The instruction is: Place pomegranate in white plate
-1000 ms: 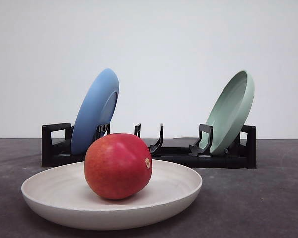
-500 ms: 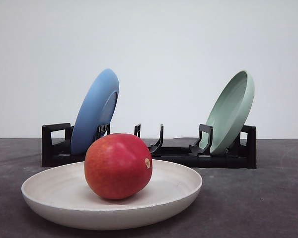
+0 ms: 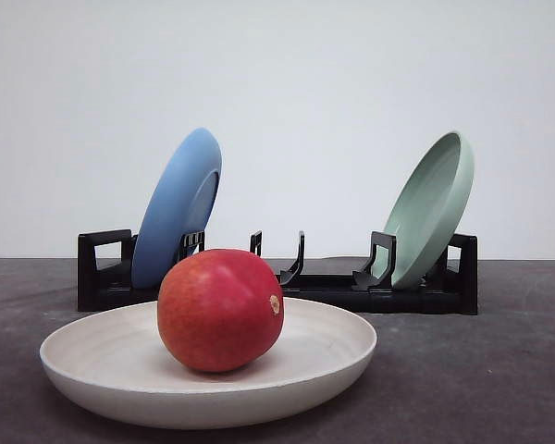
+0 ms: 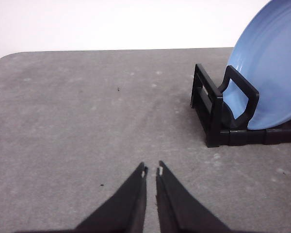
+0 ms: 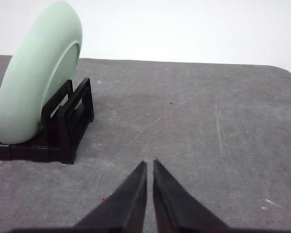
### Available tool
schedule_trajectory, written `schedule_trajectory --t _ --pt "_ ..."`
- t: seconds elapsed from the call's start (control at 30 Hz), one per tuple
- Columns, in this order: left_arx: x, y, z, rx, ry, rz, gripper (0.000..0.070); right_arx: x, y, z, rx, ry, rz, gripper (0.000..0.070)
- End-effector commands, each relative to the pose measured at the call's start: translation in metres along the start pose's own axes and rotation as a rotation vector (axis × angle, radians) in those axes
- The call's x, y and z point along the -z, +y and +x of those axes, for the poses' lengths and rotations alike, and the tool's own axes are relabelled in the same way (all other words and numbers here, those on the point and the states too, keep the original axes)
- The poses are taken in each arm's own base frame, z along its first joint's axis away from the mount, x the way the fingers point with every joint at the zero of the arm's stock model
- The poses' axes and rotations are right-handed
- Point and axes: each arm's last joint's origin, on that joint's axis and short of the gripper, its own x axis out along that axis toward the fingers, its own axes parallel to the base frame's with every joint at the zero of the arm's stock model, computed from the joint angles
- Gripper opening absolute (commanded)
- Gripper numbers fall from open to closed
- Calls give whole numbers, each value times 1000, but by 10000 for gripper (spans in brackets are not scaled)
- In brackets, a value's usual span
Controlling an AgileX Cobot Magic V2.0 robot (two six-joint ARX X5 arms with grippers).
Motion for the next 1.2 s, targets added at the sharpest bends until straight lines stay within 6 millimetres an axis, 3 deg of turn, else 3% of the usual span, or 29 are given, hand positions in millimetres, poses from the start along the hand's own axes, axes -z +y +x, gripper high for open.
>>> schedule_trajectory --t 0.0,1.17 --pt "2 0 1 -2 -4 10 17 0 0 0 2 -9 11 17" --pt "2 0 1 -2 -4 10 16 0 0 0 2 -9 11 17"
